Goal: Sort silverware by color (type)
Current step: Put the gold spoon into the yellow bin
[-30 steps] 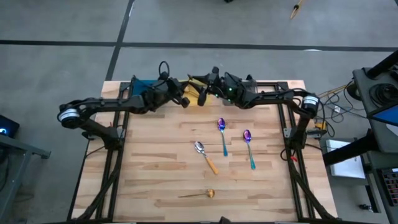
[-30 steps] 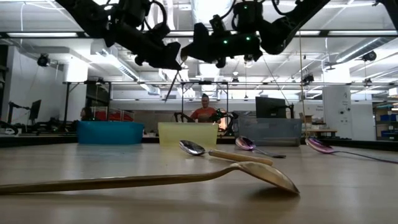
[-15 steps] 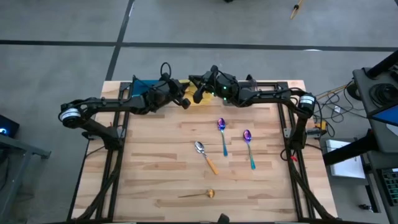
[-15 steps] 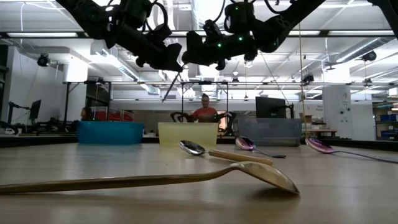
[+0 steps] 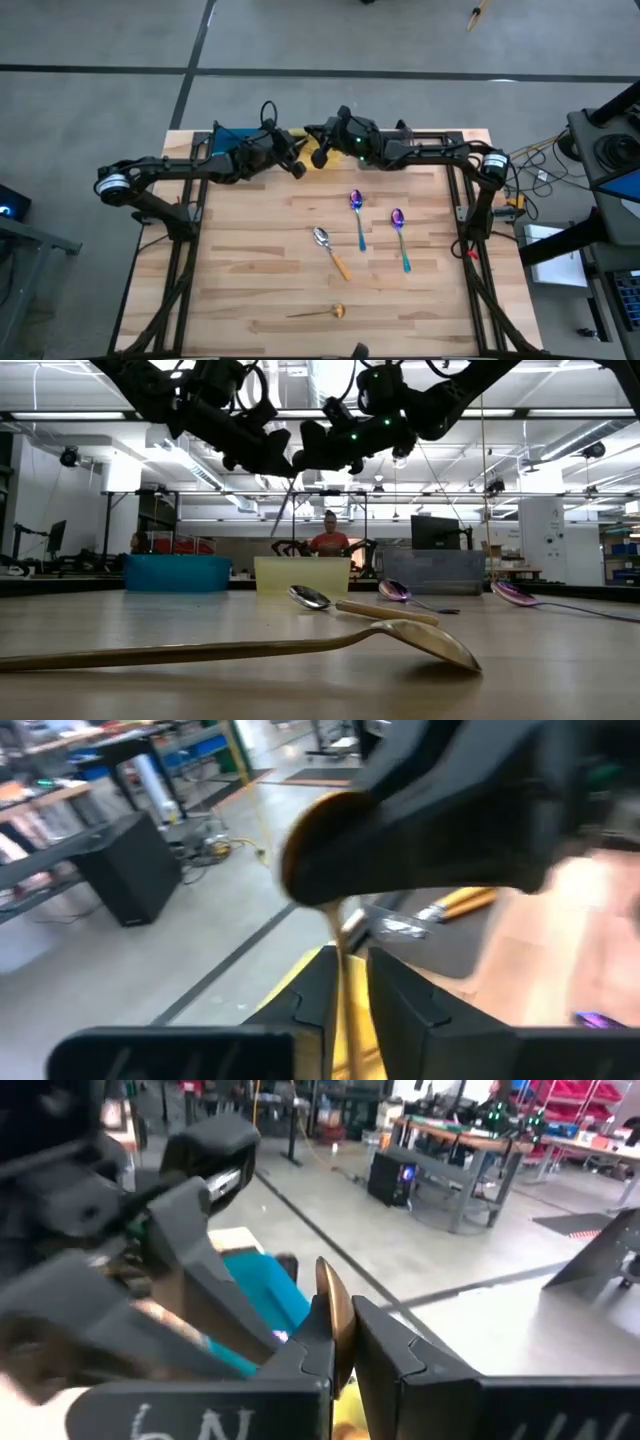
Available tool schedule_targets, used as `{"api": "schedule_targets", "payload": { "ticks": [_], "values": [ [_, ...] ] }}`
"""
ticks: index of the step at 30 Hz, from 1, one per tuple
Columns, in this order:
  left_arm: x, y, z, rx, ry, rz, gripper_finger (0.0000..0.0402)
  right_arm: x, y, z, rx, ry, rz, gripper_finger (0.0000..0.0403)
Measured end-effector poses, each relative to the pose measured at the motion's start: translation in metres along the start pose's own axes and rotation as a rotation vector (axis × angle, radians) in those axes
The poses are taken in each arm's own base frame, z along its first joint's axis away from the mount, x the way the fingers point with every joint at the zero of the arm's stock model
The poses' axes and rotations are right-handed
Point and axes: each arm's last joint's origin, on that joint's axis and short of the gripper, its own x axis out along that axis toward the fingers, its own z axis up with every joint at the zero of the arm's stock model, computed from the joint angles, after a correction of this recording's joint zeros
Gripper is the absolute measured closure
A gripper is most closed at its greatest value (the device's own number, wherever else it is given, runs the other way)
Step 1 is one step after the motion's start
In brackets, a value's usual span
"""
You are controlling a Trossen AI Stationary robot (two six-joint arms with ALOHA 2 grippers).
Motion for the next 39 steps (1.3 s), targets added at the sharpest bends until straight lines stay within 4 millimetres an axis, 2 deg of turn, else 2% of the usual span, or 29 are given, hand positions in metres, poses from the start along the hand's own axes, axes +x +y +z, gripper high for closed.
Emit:
{"api": "schedule_targets", "payload": {
  "ticks": [5, 12, 16, 20, 24, 31, 39],
  "values": [
    [-0.003, -0.002, 0.000, 0.041, 0.004, -0.090, 0.0320, 0.002, 0.000, 0.005, -0.082, 0.121, 0.020, 0.0390],
    [-0.017, 0.001, -0.004, 0.147, 0.119, -0.136, 0.0282, 0.000, -0.001, 0.021, -0.266, 0.379, 0.129, 0.0390],
    [-0.030, 0.005, -0.014, 0.187, 0.073, -0.371, 0.0279, -0.005, -0.002, 0.026, -0.328, 0.468, 0.260, 0.0390],
    [-0.043, 0.022, -0.021, 0.145, -0.027, -0.526, 0.0279, -0.007, -0.009, 0.025, -0.307, 0.460, 0.418, 0.0390],
    [-0.049, 0.039, -0.030, 0.087, -0.078, -0.473, 0.0279, -0.004, -0.020, 0.026, -0.278, 0.369, 0.519, 0.0390],
    [-0.044, 0.054, -0.047, 0.046, -0.135, -0.408, 0.0279, 0.014, -0.034, 0.020, -0.304, 0.228, 0.519, 0.0390],
    [-0.030, 0.057, -0.053, -0.021, -0.109, -0.476, 0.0261, 0.026, -0.040, 0.027, -0.296, 0.164, 0.487, 0.0390]
  ]
}}
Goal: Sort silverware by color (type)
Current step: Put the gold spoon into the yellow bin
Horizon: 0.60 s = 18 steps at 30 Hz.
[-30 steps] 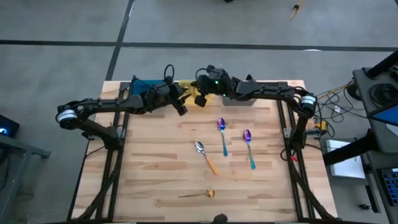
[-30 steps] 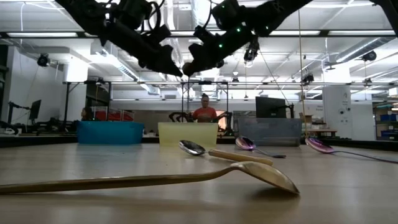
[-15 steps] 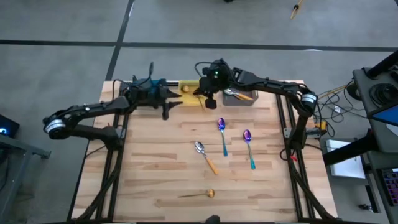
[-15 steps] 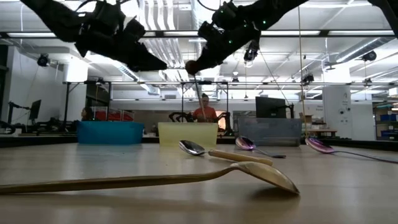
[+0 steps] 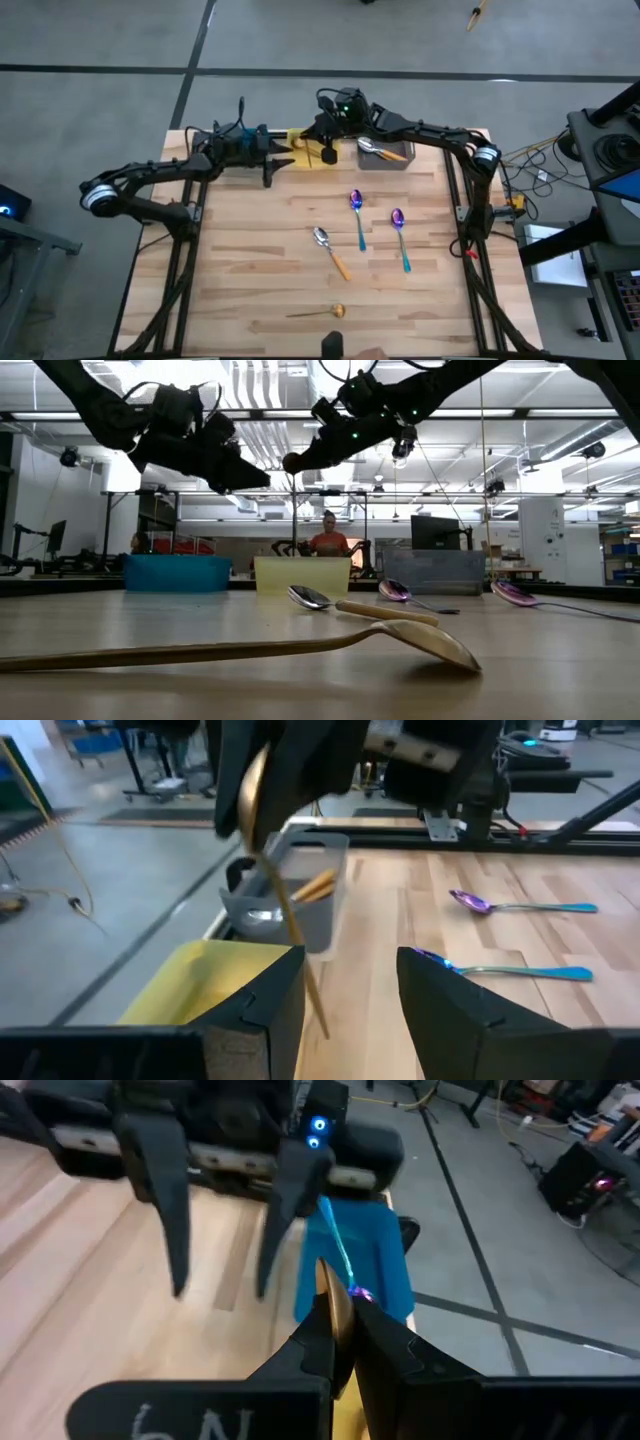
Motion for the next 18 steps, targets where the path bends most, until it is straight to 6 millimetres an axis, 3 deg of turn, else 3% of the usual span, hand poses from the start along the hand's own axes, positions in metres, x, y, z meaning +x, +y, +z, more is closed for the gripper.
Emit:
{"api": "schedule_targets", "payload": {
  "ticks": [7, 18],
  "values": [
    [0.013, 0.001, -0.014, -0.087, 0.029, -0.015, 0.0245, -0.004, 0.007, 0.013, -0.020, -0.067, 0.081, 0.0390],
    [0.043, -0.012, -0.025, -0.165, -0.078, -0.177, 0.0247, 0.000, 0.017, 0.017, -0.055, -0.073, 0.119, 0.0390]
  ]
}}
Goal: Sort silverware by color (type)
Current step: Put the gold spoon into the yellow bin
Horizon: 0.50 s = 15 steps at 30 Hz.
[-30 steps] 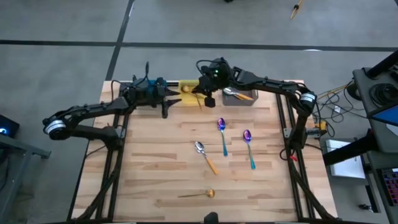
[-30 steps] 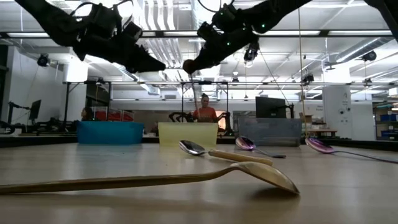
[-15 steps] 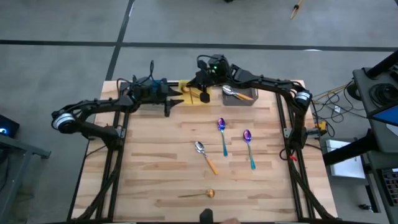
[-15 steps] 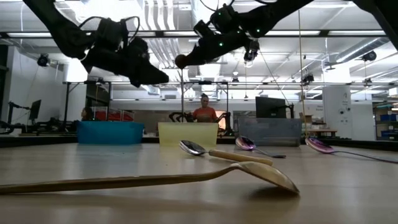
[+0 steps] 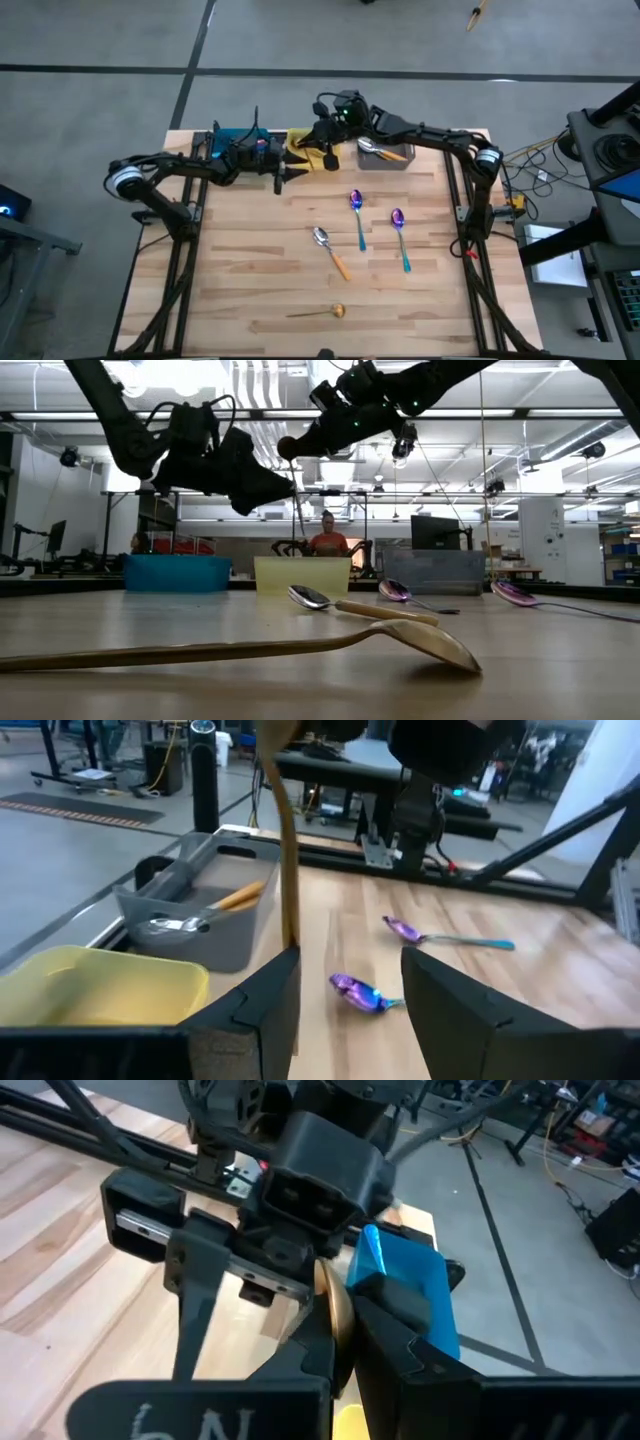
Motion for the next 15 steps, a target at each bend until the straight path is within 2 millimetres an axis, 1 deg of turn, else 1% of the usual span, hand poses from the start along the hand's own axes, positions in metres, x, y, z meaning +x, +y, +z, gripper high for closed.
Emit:
{"api": "schedule_targets", "payload": {
  "ticks": [3, 9, 12, 15],
  "values": [
    [0.0024, 0.0017, -0.0024, -0.036, -0.013, 0.005, 0.0264, 0.0008, 0.0013, 0.0005, -0.003, 0.001, 0.003, 0.0390],
    [0.0035, 0.0046, -0.0046, -0.063, -0.016, 0.077, 0.0307, 0.0010, 0.0020, 0.0005, 0.024, 0.001, 0.010, 0.0390],
    [0.0035, 0.0059, -0.0044, -0.073, -0.021, 0.131, 0.0316, 0.0012, 0.0021, 0.0007, 0.026, 0.002, 0.007, 0.0390],
    [0.0034, 0.0062, -0.0040, -0.067, -0.025, 0.141, 0.0319, 0.0019, 0.0026, 0.0016, 0.021, -0.002, 0.003, 0.0390]
  ]
}}
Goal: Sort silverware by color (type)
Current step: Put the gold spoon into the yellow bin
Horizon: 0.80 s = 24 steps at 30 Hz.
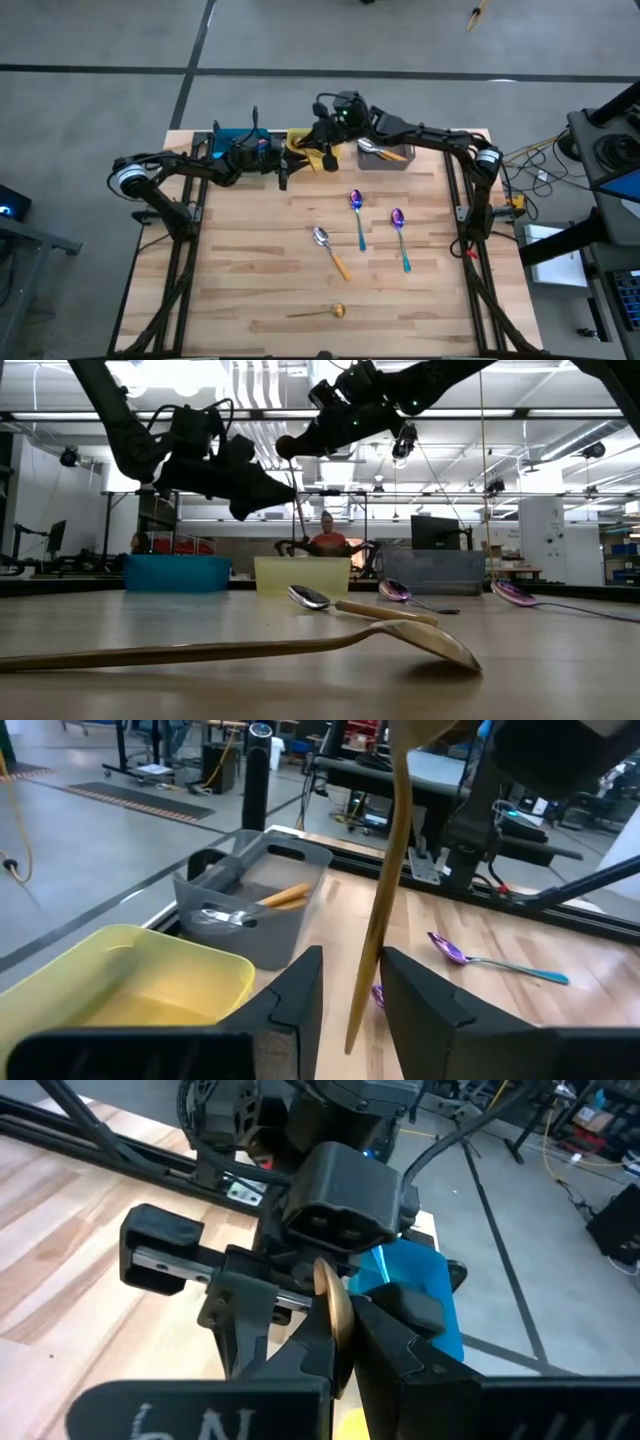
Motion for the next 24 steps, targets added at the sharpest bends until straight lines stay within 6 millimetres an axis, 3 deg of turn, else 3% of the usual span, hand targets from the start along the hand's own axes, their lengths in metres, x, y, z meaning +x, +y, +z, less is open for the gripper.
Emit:
{"api": "schedule_targets", "payload": {
  "ticks": [10, 15, 24],
  "values": [
    [0.000, -0.002, 0.001, 0.011, -0.011, -0.034, 0.0324, 0.013, 0.000, -0.006, -0.005, -0.035, -0.004, 0.0390],
    [0.001, -0.003, 0.001, 0.033, -0.013, -0.026, 0.0388, 0.016, 0.000, -0.010, 0.000, -0.024, -0.008, 0.0390],
    [0.003, -0.006, 0.001, 0.038, -0.024, 0.069, 0.0398, 0.016, -0.002, -0.011, 0.005, 0.015, -0.084, 0.0390]
  ]
}}
